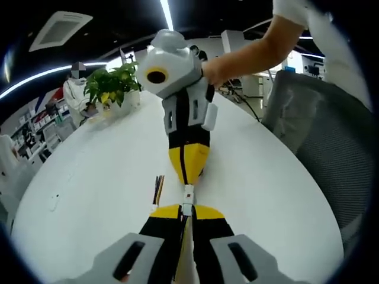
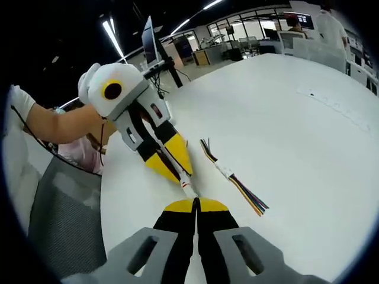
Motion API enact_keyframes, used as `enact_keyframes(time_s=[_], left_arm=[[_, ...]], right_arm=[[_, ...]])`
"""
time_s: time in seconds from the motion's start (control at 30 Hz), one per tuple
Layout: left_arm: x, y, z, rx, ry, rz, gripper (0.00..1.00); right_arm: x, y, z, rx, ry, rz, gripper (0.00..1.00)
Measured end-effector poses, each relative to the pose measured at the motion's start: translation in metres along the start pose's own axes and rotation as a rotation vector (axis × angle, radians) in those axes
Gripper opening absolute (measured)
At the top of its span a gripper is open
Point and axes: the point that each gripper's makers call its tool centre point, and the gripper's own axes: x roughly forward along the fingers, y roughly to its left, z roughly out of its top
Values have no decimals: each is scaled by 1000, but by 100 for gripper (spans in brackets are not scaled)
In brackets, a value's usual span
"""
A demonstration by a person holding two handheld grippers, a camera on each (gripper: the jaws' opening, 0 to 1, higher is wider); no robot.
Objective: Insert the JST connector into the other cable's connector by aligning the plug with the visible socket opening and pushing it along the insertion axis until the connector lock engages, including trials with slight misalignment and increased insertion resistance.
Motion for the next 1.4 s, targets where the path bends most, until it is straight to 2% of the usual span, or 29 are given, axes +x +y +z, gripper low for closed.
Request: enact_keyframes(time_s=[0.23,0.7,1.0,1.2,1.3,1.4], left_arm=[[5,-3,-6,-1,21,-14,0],[9,-4,-13,-8,48,-25,0],[13,-5,-16,-13,64,-26,0],[17,-7,-22,-28,82,-30,0],[16,-6,-24,-59,79,-24,5],[14,-6,-25,-63,80,-21,5]], right_arm=[[8,-5,-10,-45,49,-18,0],[12,-7,-10,-96,76,-61,0],[13,-8,-14,-126,128,-107,0],[12,-11,-16,-148,138,-113,0],[12,-11,-14,-148,132,-114,0],[14,-11,-16,-153,145,-116,0]])
